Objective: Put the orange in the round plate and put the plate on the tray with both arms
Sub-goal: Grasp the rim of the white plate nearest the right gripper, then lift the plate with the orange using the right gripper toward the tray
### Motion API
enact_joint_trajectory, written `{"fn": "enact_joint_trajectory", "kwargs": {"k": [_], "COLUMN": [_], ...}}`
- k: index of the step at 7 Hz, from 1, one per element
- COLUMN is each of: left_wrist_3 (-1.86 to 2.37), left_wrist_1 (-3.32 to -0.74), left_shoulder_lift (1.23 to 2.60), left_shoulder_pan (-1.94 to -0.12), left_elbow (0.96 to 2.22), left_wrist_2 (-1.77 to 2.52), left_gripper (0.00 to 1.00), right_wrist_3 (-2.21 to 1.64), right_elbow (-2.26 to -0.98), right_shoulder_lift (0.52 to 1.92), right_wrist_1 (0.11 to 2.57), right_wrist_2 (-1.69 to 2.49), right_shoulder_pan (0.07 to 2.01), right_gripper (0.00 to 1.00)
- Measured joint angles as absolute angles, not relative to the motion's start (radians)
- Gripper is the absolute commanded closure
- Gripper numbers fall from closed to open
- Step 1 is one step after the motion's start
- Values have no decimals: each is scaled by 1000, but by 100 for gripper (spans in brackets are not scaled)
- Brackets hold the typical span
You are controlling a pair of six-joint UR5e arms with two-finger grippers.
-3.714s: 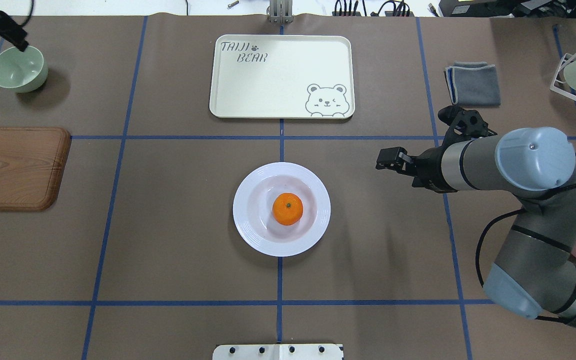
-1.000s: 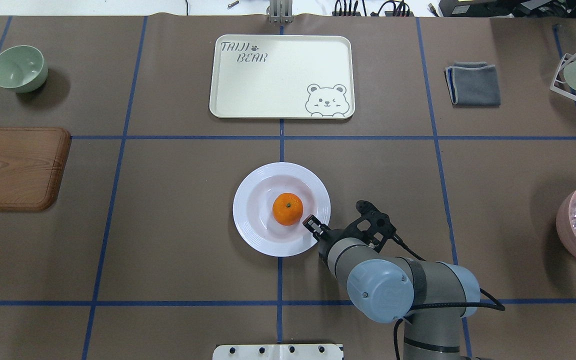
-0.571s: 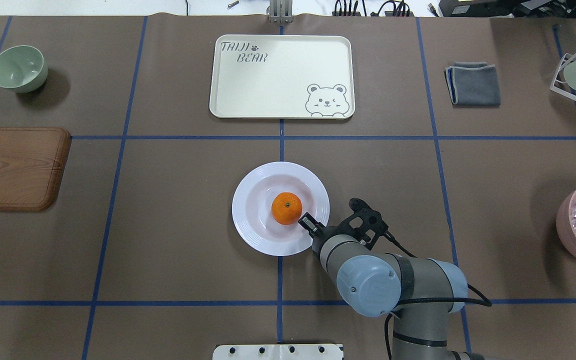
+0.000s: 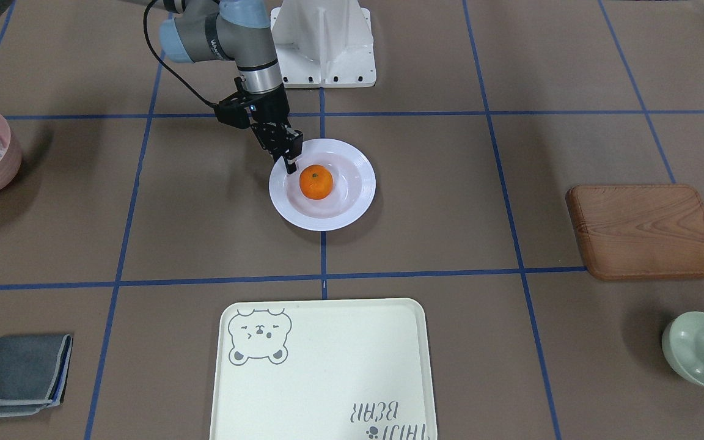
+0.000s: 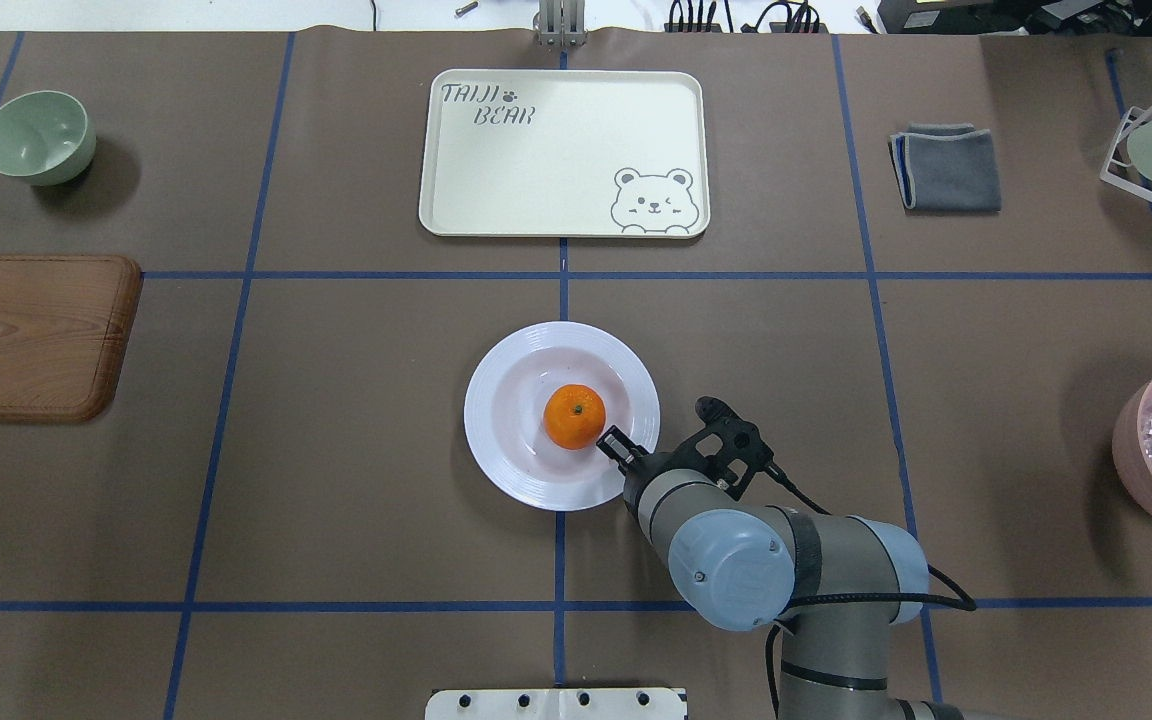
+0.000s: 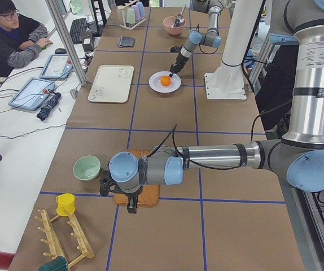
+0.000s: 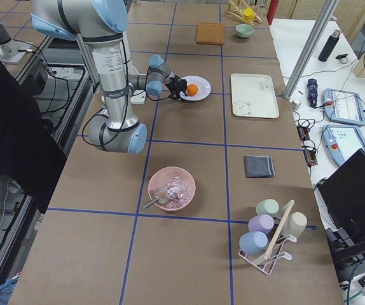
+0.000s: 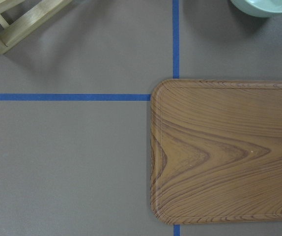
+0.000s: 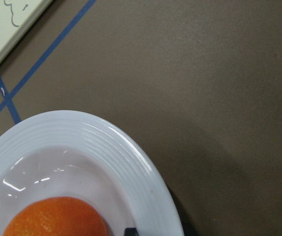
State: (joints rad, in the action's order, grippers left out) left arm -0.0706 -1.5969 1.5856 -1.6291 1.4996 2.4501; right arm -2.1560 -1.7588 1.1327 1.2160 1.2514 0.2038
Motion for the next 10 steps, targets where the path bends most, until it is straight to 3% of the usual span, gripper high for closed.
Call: {"fn": "enact_joint_trajectory", "kwargs": {"k": [10], "left_wrist_3": [-71], "left_wrist_1": [-1597], "left_shoulder_lift": [1587], "left_shoulder_pan": [-1629], "left_elbow": [1506], "left_wrist_2": [2456], "left_gripper": [1], "right_wrist_3": [-2268], "right_elbow": [-1875], "right_shoulder_lift": [1136], "right_wrist_1": [1214], "right_wrist_2": [1140], "right_shoulder_pan": [225], "right_gripper": [100]}}
